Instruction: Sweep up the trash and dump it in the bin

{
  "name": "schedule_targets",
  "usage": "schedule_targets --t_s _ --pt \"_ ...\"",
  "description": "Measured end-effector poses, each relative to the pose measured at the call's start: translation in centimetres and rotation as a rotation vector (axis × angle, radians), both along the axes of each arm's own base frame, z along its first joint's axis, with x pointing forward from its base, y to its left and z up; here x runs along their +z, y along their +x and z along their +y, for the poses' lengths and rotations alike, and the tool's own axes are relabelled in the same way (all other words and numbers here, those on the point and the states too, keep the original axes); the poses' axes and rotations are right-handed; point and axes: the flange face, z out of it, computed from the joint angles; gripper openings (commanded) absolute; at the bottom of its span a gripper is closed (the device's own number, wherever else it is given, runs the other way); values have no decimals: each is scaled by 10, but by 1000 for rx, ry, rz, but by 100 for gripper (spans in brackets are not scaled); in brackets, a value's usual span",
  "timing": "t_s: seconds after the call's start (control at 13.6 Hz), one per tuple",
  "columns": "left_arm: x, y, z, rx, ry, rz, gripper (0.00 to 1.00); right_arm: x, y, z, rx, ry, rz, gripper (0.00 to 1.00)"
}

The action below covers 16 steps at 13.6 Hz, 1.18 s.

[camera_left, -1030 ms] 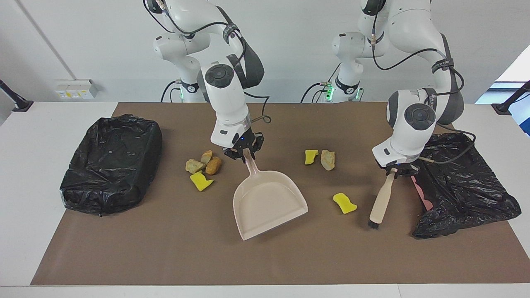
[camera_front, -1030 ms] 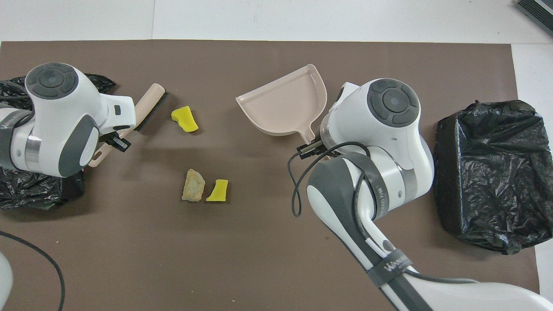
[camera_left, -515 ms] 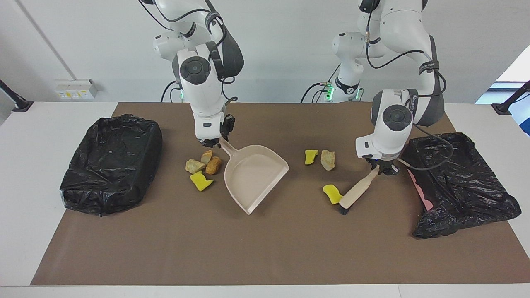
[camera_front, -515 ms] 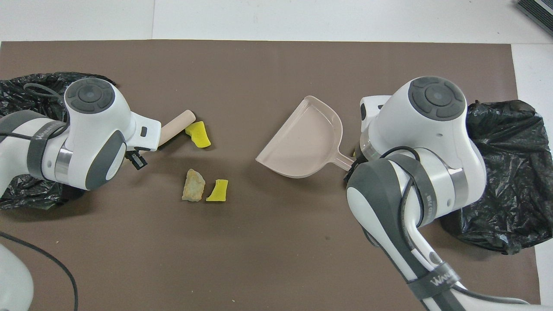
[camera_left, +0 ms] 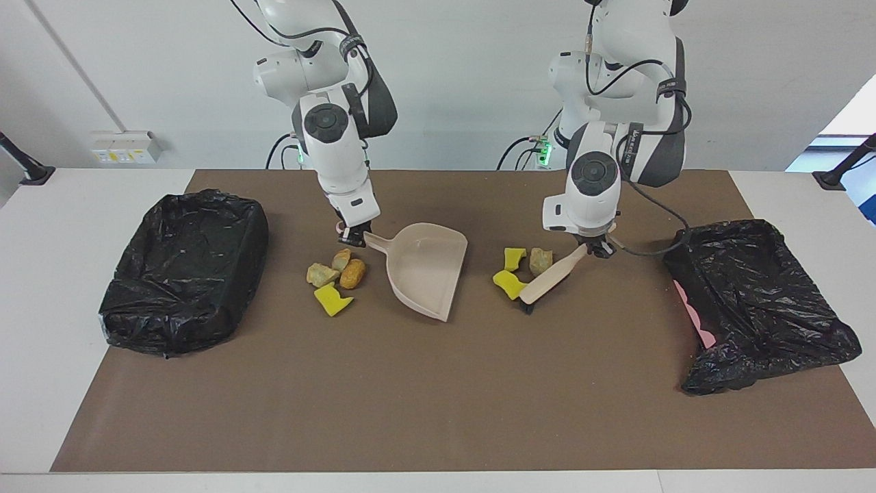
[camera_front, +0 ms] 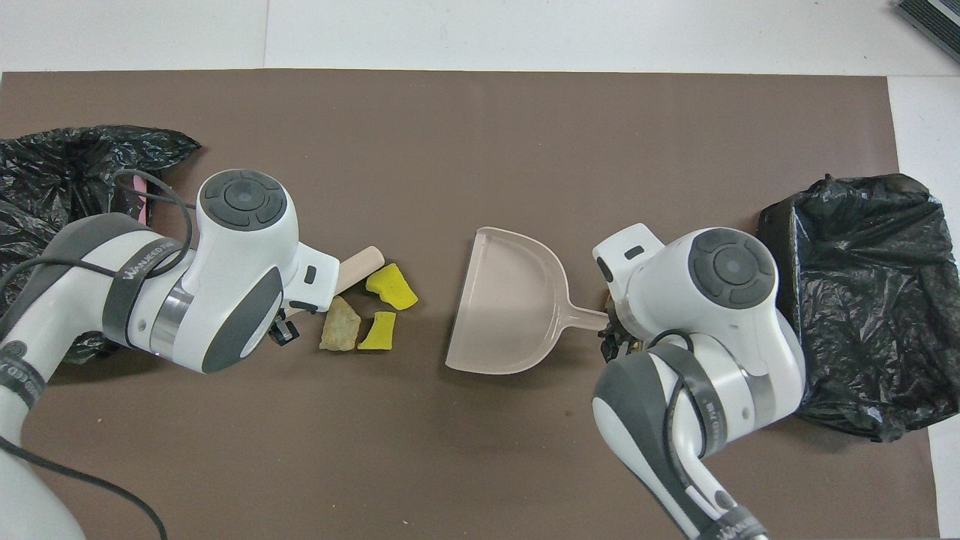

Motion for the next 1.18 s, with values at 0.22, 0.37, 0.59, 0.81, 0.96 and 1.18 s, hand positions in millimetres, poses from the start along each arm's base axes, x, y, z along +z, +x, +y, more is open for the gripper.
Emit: schedule_targets --t_s 0.22,0.37,0.59,0.81,0.96,1.18 --pt "49 -23 10 54 9 14 0 -7 -9 13 123 -22 -5 0" --pt "78 -49 21 163 53 24 0 -12 -11 15 161 -24 -7 0" --pt "66 -89 31 374 126 1 0 -23 -15 26 194 -31 -18 0" --pt "44 -110 35 583 149 -67 0 -29 -14 26 199 -36 -22 0" --pt "38 -115 40 694 172 -93 0 -39 -11 28 206 -40 -30 0" --pt "13 -125 40 833 166 -141 0 -45 -10 27 208 -45 -29 0"
